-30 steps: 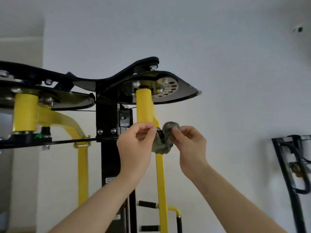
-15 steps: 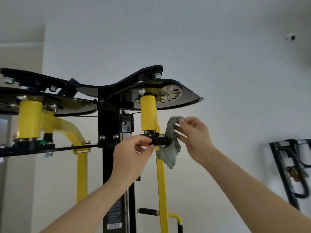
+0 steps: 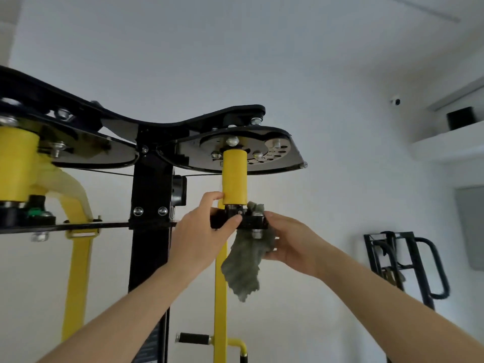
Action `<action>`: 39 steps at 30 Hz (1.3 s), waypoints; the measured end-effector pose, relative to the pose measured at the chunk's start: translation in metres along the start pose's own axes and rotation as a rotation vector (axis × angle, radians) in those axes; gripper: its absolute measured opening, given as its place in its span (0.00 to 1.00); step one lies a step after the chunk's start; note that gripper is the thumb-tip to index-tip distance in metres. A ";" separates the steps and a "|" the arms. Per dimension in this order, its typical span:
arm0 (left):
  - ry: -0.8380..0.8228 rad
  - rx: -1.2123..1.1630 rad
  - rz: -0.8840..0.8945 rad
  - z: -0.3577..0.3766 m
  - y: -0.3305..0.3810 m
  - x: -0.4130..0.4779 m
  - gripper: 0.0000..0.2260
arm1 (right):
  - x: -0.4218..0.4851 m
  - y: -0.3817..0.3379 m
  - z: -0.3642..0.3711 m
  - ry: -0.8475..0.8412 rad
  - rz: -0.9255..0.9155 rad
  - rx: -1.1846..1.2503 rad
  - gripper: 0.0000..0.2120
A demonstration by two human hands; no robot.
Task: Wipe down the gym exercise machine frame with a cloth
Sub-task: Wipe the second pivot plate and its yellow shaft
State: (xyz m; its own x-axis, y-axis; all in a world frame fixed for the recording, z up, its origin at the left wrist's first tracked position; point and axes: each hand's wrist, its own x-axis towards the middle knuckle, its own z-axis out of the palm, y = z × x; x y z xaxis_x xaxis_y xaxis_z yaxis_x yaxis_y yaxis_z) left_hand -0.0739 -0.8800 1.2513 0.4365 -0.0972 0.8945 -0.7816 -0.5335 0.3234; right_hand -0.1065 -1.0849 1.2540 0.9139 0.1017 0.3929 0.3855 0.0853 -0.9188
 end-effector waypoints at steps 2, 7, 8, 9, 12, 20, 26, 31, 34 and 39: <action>0.010 0.019 0.011 0.002 -0.001 -0.002 0.21 | -0.001 -0.004 0.002 0.083 -0.044 -0.006 0.14; 0.004 0.008 0.008 0.003 -0.001 -0.002 0.22 | -0.007 -0.030 0.001 0.285 -0.194 -0.307 0.08; 0.005 0.007 0.004 0.002 -0.001 -0.002 0.22 | -0.008 -0.036 0.003 0.306 -0.234 -0.354 0.07; 0.004 0.008 0.000 0.002 -0.001 -0.002 0.22 | -0.007 -0.042 0.005 0.323 -0.275 -0.385 0.06; -0.016 0.007 -0.010 0.000 0.001 0.000 0.21 | -0.002 -0.055 0.014 0.381 -0.393 -0.344 0.04; 0.043 -0.252 -0.060 -0.013 0.000 0.015 0.14 | 0.029 -0.061 0.047 0.233 -0.548 -0.402 0.17; 0.199 -0.220 0.236 -0.017 0.024 0.043 0.13 | 0.024 -0.043 0.039 0.221 -0.626 -0.447 0.19; 0.049 -0.010 0.307 -0.010 0.021 0.054 0.08 | 0.019 -0.035 0.031 0.241 -0.585 -0.339 0.16; 0.032 0.029 0.322 -0.009 0.017 0.051 0.06 | 0.017 -0.028 0.028 0.275 -0.554 -0.269 0.16; 0.211 0.006 0.294 -0.019 0.018 0.059 0.03 | 0.017 -0.015 0.038 0.297 -0.785 -0.686 0.18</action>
State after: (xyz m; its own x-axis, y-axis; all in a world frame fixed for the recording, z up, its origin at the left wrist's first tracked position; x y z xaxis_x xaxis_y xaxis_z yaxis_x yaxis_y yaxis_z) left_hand -0.0708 -0.8792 1.3153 0.0914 -0.0717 0.9932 -0.8569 -0.5137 0.0417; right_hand -0.1017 -1.0465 1.2762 0.3394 0.0083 0.9406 0.7809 -0.5599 -0.2768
